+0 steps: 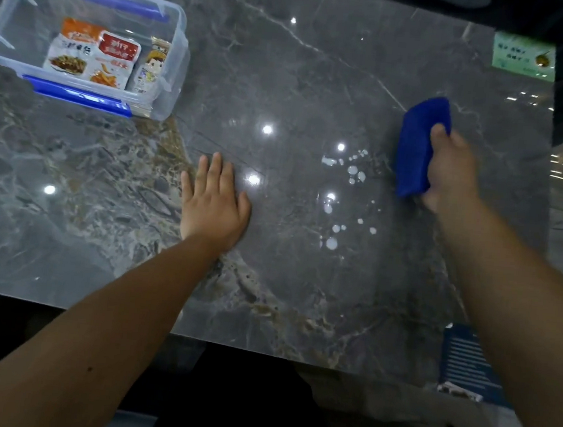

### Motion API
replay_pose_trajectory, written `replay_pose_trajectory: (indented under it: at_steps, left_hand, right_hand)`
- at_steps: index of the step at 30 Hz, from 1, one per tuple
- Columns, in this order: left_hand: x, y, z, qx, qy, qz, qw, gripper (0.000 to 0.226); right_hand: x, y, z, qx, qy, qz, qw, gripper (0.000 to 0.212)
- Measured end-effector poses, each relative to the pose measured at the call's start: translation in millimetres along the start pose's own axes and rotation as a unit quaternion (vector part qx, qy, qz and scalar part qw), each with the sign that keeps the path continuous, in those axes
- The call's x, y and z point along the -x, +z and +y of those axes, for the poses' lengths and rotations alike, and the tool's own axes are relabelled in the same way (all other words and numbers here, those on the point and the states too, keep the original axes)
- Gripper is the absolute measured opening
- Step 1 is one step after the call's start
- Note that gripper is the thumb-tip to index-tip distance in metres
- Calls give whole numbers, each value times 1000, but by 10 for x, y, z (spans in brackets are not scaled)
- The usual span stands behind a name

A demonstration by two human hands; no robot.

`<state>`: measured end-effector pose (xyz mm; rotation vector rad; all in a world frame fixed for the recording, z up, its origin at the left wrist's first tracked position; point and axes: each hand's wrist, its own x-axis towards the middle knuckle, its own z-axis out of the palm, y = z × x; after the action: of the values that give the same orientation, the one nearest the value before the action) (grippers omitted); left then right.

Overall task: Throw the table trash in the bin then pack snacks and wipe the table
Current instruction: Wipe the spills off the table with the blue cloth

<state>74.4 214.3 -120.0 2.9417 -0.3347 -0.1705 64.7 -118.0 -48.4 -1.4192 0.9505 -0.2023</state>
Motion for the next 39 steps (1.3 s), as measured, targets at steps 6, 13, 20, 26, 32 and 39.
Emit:
replay_pose_trajectory:
  at_steps: [6,13,20,26,32,39]
  left_hand:
    - [-7,34,-18,-7,-2,8,1000,62]
    - [-16,51,-18,-8,-2,12,1000,61]
    - [-10,17,-16,-9,-4,-1,1000,63]
    - [-3,1,-17,-3,-4,-7,1000,63]
    - [3,13,-31,-6,1,-13,1000,64]
    - [0,1,-25,-1,3,-10,1000,64]
  right_hand:
    - [-667,462,-60,405,-241,2,882,42]
    - [-731,793,177,588,-341,-156,717,55]
    - [45,508,560,603,-409,-252,637,51]
    - [696,205,895,608,-402,-303,614,48]
    - [1187,-101,1212,588,-402,-336,616,45]
    - [1633,-271,1486,563,-372,-311,669,46]
